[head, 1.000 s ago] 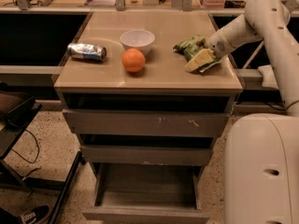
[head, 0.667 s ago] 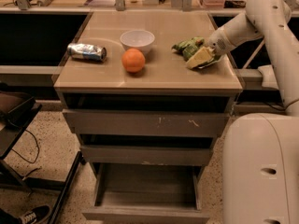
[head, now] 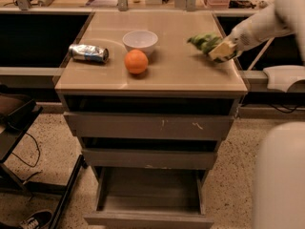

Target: Place green jalapeno chip bag into bottom drawer

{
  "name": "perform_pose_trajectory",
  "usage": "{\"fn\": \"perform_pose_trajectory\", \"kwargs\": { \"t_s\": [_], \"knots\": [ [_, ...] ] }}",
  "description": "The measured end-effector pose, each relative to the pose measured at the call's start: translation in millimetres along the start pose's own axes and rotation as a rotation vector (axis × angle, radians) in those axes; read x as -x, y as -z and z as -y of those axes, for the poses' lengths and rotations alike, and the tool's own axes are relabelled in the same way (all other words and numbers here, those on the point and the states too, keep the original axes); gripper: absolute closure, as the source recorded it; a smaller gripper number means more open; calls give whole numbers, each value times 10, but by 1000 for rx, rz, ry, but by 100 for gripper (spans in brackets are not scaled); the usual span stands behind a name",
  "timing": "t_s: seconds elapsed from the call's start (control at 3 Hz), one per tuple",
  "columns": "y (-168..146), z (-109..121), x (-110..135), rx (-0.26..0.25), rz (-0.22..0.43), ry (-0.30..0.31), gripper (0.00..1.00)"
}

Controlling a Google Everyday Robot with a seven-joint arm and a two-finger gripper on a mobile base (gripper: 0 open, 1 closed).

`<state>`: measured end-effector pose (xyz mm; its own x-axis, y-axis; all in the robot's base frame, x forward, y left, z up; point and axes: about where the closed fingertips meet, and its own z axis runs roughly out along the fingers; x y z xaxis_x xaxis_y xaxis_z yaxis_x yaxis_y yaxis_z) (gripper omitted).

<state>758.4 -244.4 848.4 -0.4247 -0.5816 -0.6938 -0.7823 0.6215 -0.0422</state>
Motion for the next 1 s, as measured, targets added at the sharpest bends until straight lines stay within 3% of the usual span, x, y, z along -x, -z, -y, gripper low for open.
{"fn": "perform_pose_trajectory", "kwargs": {
  "t_s": [0.33,0.67,1.0],
  "knots": [
    [1061,49,25,-196,110,-36,100],
    [2025,-289,252,-366,205,-50,100],
    [2576,-1271,520,-370,219,0,100]
  ]
}}
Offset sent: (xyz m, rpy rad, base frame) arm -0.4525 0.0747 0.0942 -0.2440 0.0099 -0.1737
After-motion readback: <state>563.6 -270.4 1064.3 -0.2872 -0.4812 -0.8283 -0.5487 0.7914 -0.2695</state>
